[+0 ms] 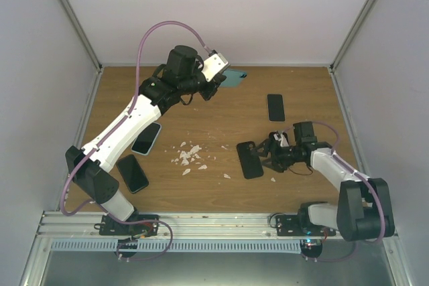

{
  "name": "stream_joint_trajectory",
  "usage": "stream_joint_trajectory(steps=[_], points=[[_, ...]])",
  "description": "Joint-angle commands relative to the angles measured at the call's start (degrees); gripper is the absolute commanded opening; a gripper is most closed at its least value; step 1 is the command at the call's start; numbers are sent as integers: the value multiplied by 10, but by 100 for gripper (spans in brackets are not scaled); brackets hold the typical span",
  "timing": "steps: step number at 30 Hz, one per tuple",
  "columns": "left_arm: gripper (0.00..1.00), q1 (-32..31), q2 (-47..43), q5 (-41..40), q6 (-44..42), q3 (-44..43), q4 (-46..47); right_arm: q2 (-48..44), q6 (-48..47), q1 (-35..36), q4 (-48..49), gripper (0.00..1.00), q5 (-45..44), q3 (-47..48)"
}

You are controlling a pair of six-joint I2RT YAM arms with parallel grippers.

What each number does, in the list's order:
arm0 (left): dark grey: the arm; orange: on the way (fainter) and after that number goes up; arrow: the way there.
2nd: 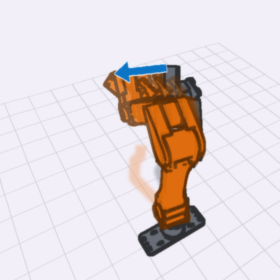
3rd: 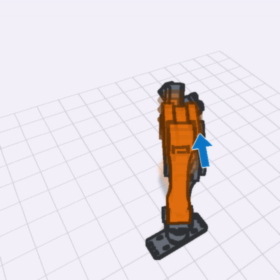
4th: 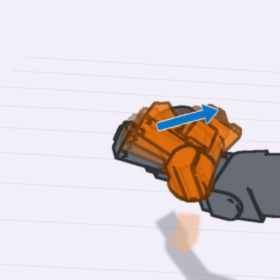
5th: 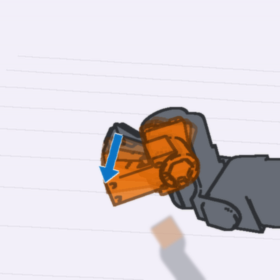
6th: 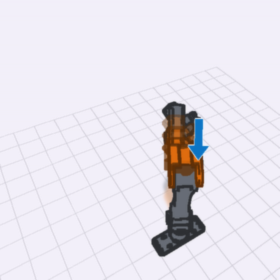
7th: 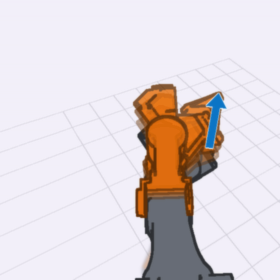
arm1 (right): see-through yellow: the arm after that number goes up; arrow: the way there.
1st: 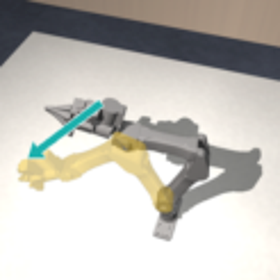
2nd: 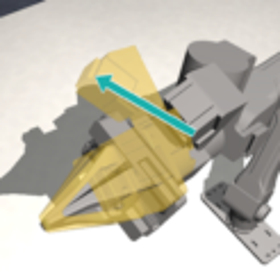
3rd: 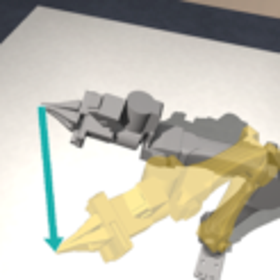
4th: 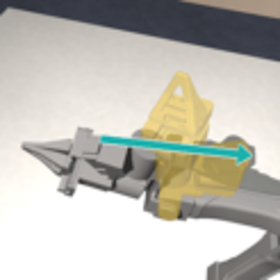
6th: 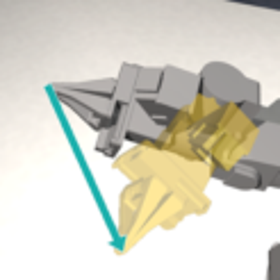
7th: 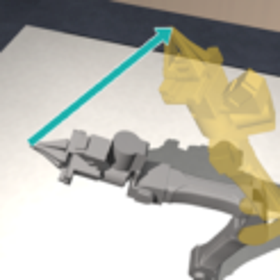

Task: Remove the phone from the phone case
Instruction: Place the phone case at the center of the board, then move the phone case to the center of the board.

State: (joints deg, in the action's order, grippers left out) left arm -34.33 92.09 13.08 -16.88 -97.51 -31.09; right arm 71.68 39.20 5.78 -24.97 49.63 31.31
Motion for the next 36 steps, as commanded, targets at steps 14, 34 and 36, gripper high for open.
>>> stream_joint_trajectory(steps=[14,34,36], points=[[0,9,-15,10,16,-9,64,42,-335,31,-45,76,-96,186],[0,16,-6,4,22,-22,61,173,-350,174,-19,72,-294,201],[0,16,-4,5,23,-22,62,192,-347,174,-18,72,-278,207]])
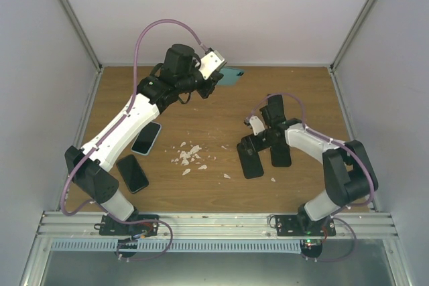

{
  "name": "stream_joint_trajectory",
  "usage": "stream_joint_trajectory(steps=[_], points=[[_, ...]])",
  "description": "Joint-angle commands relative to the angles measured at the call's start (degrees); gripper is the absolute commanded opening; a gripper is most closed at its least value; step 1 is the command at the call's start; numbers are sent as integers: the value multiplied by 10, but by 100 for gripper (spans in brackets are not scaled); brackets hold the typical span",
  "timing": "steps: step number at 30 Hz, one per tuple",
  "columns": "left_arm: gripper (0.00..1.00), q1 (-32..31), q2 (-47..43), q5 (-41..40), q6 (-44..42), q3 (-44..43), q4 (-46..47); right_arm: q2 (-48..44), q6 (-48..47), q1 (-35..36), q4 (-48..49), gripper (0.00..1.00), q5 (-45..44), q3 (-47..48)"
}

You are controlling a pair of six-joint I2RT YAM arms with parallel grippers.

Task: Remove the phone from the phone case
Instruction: Move the phone case to the center of the board.

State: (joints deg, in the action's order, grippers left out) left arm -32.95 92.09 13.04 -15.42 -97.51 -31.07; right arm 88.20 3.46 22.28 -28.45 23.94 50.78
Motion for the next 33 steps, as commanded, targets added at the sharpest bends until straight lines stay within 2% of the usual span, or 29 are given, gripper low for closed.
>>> stream_joint_trajectory(steps=[1,8,16,33], points=[[0,3,-3,6,8,-24,62,33,10,10,17,71,-14,17],[0,3,-2,4,9,-25,62,78,15,18,21,61,-13,29],[0,4,-8,-1,6,-18,63,95,24,6,27,62,-75,31],[0,5,-10,0,8,-9,66,105,43,-41,48,62,-102,42]])
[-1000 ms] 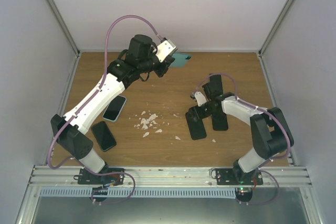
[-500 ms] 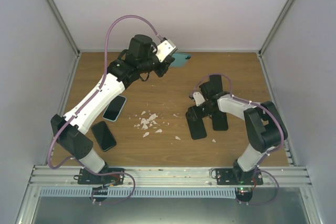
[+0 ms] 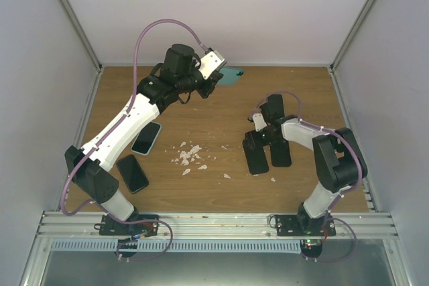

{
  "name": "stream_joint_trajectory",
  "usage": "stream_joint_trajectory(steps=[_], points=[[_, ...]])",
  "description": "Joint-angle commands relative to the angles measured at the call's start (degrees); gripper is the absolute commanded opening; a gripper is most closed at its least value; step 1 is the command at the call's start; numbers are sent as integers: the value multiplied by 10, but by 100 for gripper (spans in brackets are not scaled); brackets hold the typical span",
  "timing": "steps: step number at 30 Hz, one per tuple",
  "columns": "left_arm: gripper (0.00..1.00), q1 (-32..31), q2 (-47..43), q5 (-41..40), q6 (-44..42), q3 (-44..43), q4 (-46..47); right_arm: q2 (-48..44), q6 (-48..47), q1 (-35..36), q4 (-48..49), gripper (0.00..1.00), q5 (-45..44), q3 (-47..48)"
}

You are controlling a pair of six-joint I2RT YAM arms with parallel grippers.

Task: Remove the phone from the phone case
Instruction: Move the phone case to the center of the board.

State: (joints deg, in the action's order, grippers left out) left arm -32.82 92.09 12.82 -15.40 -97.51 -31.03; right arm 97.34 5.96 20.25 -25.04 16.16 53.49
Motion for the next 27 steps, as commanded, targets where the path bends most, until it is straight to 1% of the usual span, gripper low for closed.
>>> stream_joint_trajectory(steps=[1,7,11,15,17,20,23,27], points=[[0,4,-10,2,8,-9,66,16,21,-25,13,62,-24,16],[0,4,-6,6,10,-10,65,26,51,-35,14,63,-8,28],[0,4,-5,7,9,-8,64,26,61,-36,16,62,20,43],[0,3,-10,4,-12,10,63,-7,57,-41,19,62,64,52],[0,-1,-16,-22,-35,29,71,-34,55,-49,23,64,97,54],[0,-14,-25,-69,-78,58,94,-70,50,-67,23,67,124,60],[0,-43,-30,-121,-142,95,128,-97,51,-94,24,71,147,66],[0,-79,-25,-203,-216,142,185,-109,58,-146,10,77,181,76]])
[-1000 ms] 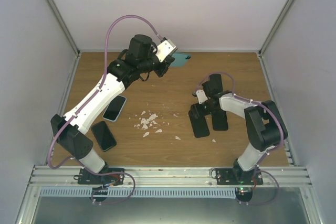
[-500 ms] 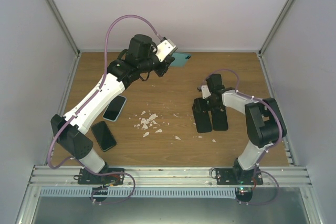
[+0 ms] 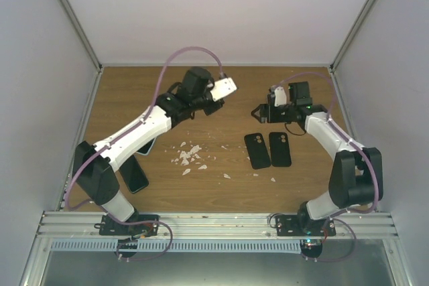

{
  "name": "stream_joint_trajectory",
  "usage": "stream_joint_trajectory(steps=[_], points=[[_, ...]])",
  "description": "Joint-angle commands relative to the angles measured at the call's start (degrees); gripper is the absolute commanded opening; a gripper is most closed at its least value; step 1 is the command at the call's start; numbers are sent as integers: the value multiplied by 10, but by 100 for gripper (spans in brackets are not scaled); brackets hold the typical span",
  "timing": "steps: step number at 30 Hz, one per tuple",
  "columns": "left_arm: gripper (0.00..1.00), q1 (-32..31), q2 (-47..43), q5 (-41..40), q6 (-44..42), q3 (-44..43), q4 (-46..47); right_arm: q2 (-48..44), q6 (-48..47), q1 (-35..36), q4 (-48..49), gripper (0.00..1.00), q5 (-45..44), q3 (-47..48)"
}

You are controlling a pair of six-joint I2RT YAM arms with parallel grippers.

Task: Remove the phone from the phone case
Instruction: Move the phone case to the center of the board, then place the phone at the center of the board.

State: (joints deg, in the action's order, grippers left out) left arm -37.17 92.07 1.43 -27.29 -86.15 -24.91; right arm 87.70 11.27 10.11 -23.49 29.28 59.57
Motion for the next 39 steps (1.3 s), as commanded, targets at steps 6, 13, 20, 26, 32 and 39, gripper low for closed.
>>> stream_joint_trajectory(steps=[6,13,20,26,32,39], points=[[0,-66,15,-128,-174,38,185,-29,15,-160,3,82,125,10],[0,-106,81,-170,-277,43,288,-50,20,-231,13,88,172,8],[0,-136,150,-202,-344,34,355,-74,35,-281,33,91,189,-17],[0,-147,228,-217,-346,-22,322,-90,42,-320,42,95,207,-32],[0,-148,309,-237,-332,-100,264,-107,52,-342,53,95,222,-50],[0,-149,370,-258,-328,-159,213,-132,56,-348,60,98,224,-66]])
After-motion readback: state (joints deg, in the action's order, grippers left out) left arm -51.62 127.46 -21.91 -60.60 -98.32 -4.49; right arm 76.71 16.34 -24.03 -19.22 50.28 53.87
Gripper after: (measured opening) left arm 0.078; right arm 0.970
